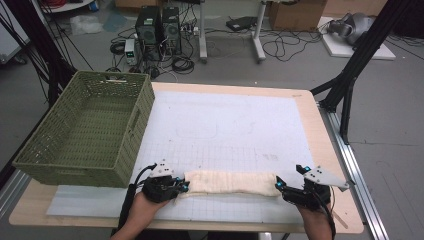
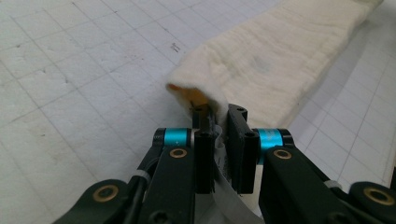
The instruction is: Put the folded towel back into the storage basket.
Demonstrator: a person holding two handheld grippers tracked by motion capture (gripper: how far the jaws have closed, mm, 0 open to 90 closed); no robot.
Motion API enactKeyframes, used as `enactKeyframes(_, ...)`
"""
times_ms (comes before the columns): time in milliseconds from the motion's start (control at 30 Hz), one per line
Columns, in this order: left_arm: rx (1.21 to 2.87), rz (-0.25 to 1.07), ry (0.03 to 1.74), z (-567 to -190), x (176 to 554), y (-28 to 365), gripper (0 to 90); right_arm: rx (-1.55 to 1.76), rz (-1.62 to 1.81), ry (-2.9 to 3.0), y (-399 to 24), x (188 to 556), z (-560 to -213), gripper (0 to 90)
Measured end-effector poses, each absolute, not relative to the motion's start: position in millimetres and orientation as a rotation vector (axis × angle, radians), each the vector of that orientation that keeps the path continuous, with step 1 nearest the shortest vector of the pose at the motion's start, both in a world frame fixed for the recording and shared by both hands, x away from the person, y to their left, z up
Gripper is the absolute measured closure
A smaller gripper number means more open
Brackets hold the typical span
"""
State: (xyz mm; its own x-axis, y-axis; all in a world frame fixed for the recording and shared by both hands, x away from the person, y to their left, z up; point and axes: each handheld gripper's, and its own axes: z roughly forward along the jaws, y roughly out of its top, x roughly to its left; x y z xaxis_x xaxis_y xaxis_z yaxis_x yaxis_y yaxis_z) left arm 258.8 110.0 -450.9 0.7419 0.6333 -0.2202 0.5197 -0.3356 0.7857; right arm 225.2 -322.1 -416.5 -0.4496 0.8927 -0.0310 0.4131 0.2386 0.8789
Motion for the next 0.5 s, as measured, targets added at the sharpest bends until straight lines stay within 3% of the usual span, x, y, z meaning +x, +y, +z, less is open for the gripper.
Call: enactKeyframes(500, 1.873, 0.145, 0.784, -439, 257, 120, 82.8, 1.25, 1.15, 1.978, -329, 227, -420, 18.4)
